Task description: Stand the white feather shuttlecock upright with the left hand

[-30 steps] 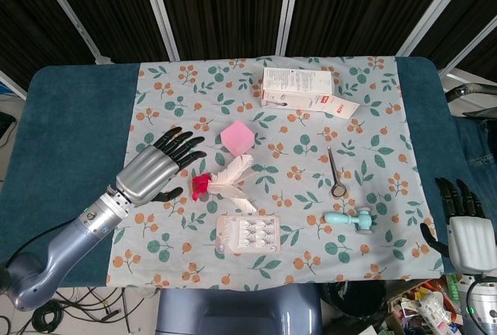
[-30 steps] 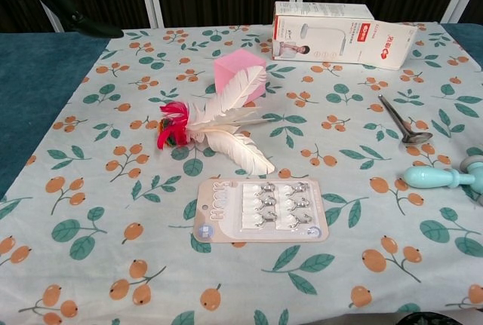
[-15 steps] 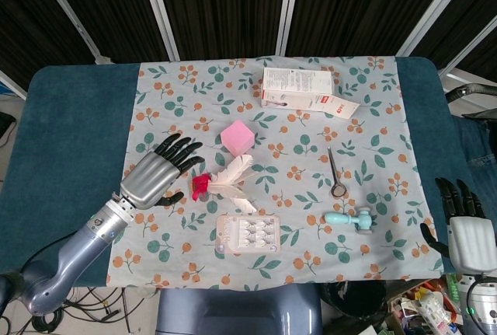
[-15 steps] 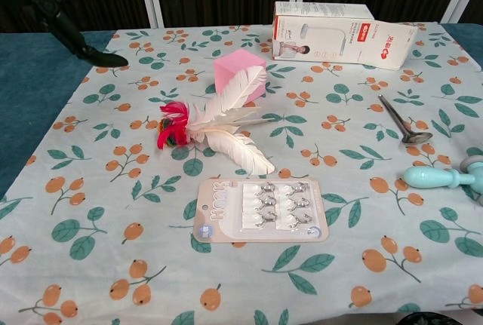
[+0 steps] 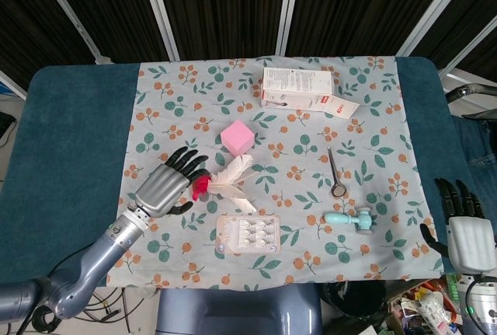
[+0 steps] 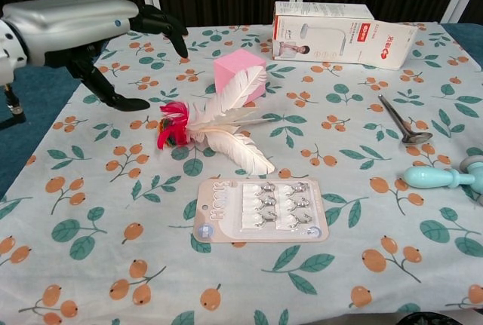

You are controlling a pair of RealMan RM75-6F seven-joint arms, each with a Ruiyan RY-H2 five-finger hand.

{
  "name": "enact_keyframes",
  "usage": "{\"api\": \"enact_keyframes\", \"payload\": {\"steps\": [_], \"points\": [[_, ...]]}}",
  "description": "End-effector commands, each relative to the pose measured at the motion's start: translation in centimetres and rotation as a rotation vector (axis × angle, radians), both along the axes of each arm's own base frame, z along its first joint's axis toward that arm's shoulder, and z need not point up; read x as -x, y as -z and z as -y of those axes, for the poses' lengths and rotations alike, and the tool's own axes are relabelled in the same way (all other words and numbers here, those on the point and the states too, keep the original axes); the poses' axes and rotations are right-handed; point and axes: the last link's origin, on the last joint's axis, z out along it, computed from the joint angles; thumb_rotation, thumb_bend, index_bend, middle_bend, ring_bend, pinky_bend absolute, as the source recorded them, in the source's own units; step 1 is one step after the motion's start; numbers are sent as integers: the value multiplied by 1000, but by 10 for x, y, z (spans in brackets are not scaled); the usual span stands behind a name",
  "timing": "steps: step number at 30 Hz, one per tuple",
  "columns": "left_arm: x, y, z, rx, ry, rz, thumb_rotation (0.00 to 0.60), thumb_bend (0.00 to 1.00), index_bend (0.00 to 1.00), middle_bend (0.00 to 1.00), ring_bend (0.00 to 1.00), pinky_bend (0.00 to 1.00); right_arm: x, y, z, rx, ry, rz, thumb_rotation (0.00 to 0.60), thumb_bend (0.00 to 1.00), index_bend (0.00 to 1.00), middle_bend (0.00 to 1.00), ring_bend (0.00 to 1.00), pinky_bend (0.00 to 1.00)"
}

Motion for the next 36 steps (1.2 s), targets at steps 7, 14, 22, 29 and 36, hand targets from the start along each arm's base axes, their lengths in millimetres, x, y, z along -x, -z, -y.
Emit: {"api": "enact_keyframes", "payload": {"steps": [7,14,22,29,36], "points": [[-5,29,-4,-1,-1,-25,600,242,285,103,0,0,3,0,1,2,8,-5,600,195,0,78,32,136],[-22,41,-9,18,27,-12,600,243,324,114,0,0,4,-1,2,8,15,-11,600,195,0,78,32,136],[-41,57,-16,19,36,4,600,243,379,135,0,0,6,-1,3,10,20,-15,600,195,0,78,32,136],[-54,70,-15,22,51,14,600,244,419,150,0,0,7,-3,3,16,24,-13,600,195,0,79,32,136],[-63,77,-16,13,59,31,600,268,459,163,0,0,8,-3,3,15,27,-14,600,195,0,78,32,136]]}}
